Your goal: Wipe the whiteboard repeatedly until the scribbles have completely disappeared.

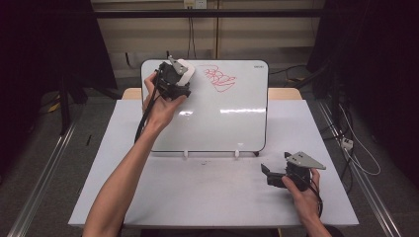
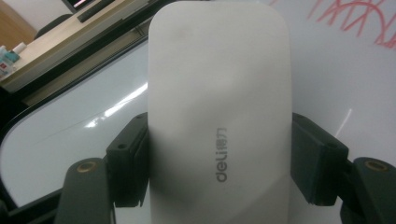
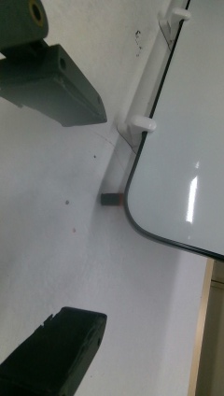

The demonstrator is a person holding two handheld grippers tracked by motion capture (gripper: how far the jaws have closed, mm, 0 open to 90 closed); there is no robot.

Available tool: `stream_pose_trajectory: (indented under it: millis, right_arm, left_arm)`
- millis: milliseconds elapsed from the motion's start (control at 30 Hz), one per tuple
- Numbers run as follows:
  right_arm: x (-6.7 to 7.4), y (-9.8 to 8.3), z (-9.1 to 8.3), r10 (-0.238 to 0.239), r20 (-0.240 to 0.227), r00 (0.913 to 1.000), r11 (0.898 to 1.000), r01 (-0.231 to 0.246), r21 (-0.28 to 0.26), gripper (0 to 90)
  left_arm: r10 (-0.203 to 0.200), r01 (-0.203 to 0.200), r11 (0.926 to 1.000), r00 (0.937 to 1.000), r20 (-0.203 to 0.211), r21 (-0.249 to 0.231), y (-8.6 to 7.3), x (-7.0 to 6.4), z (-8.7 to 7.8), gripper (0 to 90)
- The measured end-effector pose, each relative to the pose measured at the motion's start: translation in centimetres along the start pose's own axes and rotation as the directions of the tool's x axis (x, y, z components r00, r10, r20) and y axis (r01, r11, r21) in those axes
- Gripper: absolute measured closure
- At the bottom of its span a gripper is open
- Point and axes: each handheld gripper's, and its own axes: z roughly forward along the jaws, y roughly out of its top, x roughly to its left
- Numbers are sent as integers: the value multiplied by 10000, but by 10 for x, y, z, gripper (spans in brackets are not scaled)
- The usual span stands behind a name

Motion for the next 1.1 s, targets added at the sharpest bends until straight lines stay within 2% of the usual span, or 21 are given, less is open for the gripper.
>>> stream_pose_trajectory:
  millis: [133, 233, 300, 500, 533, 600, 633, 700, 833, 933, 1033, 1100]
  right_arm:
    - [0, 0, -1, 26, 5, 10000, 10000, -26, -14, 44]
    - [-1, 0, -2, 0, -17, 10000, 10000, 0, -18, 44]
    - [-1, 0, -2, 19, -7, 10000, 10000, -19, -47, 44]
    - [-1, 0, -3, 5, 25, 10000, 10000, -4, -50, 44]
    - [0, 0, -3, -3, 15, 10000, 10000, 3, -42, 44]
    - [0, 0, -3, -3, -8, 10000, 10000, 3, -53, 44]
    - [0, 0, -3, -5, -4, 10000, 10000, 5, -55, 44]
    - [0, 0, -3, 7, -15, 10000, 10000, -7, -56, 44]
    - [0, 0, -3, 16, -14, 10000, 10000, -16, -43, 44]
    - [1, 0, -3, -8, -22, 10000, 10000, 8, -38, 44]
    - [1, 0, -2, -48, -54, 10000, 10000, 48, -29, 44]
    - [1, 0, -2, -59, -32, 10000, 10000, 59, -34, 44]
  left_arm:
    - [124, -124, 9999, 9998, 146, 24, 4, -8, 3, 310]
    - [425, -425, 9991, 9987, 268, 12, 7, -18, 5, 310]
    - [735, -737, 9973, 9968, 300, 54, 9, -26, 6, 310]
    - [1239, -1243, 9922, 9913, 451, 70, 11, -46, 9, 309]
    - [1366, -1368, 9906, 9899, 368, 33, 11, -49, 9, 309]
    - [1503, -1508, 9886, 9872, 531, 47, 11, -56, 10, 309]
    - [1722, -1726, 9850, 9842, 414, 75, 11, -60, 10, 309]
    - [1923, -1929, 9812, 9801, 491, 74, 10, -67, 11, 309]
    - [2117, -2121, 9772, 9756, 589, -1, 8, -80, 11, 309]
    - [2335, -2338, 9723, 9698, 706, -31, 6, -91, 11, 309]
    - [2582, -2583, 9660, 9621, 879, -110, 4, -104, 11, 309]
    - [2830, -2827, 9590, 9539, 994, -175, 2, -111, 10, 309]
